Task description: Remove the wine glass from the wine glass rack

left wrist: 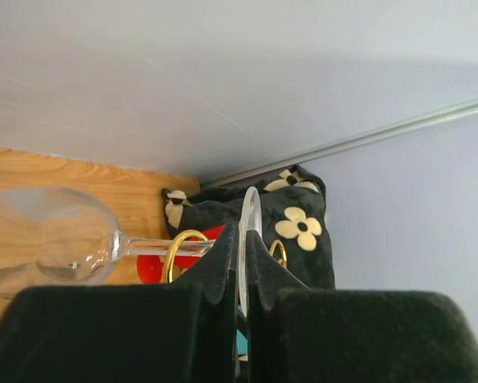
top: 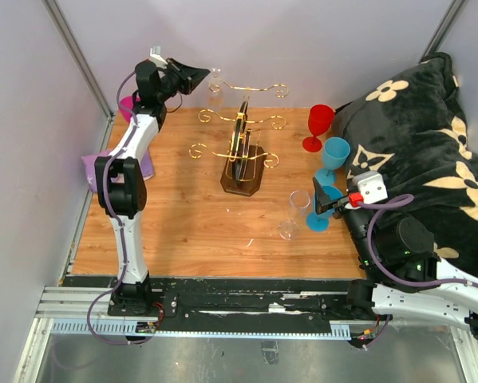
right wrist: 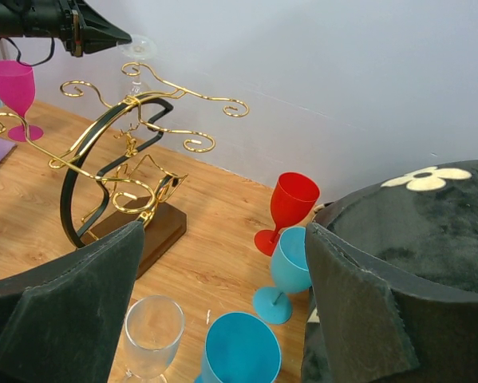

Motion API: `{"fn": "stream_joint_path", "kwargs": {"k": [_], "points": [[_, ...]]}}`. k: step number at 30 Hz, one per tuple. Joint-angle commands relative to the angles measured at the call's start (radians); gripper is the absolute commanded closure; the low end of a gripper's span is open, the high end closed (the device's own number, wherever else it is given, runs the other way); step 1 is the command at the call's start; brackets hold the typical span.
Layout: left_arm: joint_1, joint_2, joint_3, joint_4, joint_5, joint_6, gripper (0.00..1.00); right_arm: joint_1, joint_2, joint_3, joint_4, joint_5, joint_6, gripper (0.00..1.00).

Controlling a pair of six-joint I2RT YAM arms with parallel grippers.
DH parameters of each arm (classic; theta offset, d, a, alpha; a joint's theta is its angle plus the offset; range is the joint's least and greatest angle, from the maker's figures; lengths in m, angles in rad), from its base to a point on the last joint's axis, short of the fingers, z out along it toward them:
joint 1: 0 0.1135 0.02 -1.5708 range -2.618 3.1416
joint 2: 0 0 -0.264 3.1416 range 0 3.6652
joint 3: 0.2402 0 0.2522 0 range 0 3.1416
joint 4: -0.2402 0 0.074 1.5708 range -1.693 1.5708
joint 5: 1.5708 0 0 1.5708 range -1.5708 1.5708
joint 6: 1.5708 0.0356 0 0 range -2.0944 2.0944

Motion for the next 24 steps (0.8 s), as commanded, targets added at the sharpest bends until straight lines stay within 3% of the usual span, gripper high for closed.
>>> {"fn": "stream_joint_path", "kwargs": {"k": [1,11,24], "points": [[-0.009,0.002,0.019,0.051,0.008,-0.005,1.00,0.006,-0.007,0.008,-0.001,0.008,0.010,0.18],[-0.015,-0.064,-0.172,0.276,0.155,-0.147,1.00,0.005,0.015,0.013,-0.008,0.002,0.026,0.18],[-0.002,-0.199,-0.325,0.354,0.244,-0.159,0.99,0.005,0.048,0.036,-0.046,-0.021,0.087,0.18]]}}
